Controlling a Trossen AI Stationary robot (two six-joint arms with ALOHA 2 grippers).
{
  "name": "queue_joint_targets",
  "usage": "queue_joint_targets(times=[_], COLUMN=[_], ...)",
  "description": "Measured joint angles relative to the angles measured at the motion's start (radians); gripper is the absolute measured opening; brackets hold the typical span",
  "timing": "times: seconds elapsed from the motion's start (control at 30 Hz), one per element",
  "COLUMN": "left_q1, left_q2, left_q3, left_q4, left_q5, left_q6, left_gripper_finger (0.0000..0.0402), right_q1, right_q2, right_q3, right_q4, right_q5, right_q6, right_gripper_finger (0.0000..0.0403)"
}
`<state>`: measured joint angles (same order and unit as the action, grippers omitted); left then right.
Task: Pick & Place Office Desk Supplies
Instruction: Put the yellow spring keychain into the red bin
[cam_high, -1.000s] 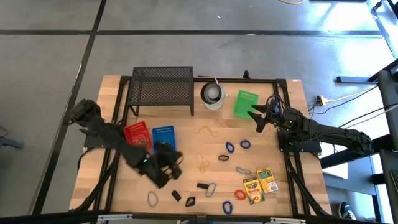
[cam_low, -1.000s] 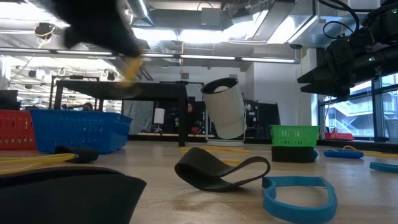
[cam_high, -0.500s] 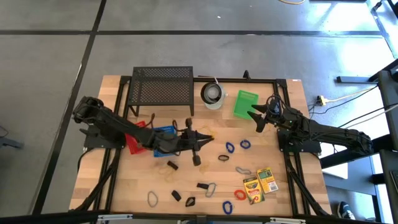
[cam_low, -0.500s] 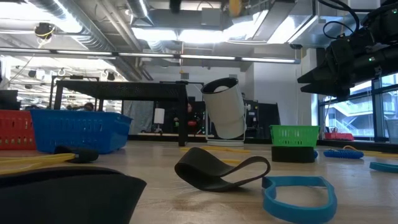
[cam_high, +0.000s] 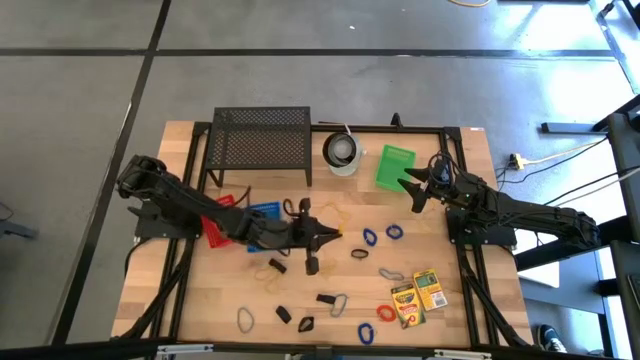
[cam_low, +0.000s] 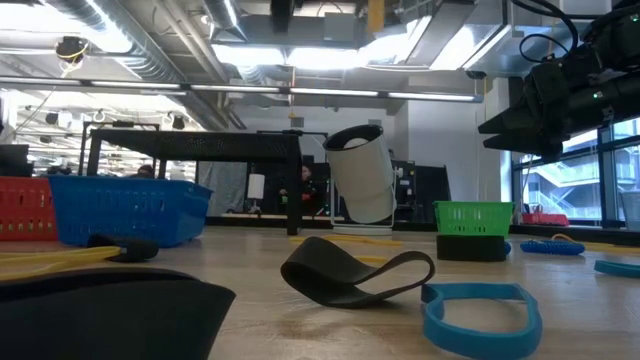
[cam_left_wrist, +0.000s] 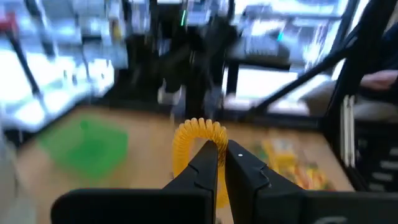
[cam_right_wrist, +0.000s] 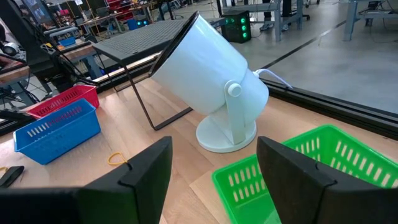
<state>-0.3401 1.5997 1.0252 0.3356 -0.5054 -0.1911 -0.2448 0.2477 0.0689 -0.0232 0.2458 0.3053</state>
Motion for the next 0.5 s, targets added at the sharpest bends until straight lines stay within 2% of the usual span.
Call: queue_joint_targets(times=[0.23, 0.5], left_q1=[0.015, -0.007], left_q2=[-0.028, -0.195], left_q3=[0.0, 0.001], left_q4=[-0.453, -1.001], left_q5=[0.004, 0.0], left_q6=[-0.397, -0.73], left_gripper_finger=[0.0013, 0.0013], right_q1=[0.0, 0.0], right_q2=[0.0, 0.0], right_q3=[0.0, 0.0], right_q4=[0.0, 0.0], right_q5=[0.0, 0.0], right_q6=[0.0, 0.0], right_gripper_finger=[0.0237, 0.0237])
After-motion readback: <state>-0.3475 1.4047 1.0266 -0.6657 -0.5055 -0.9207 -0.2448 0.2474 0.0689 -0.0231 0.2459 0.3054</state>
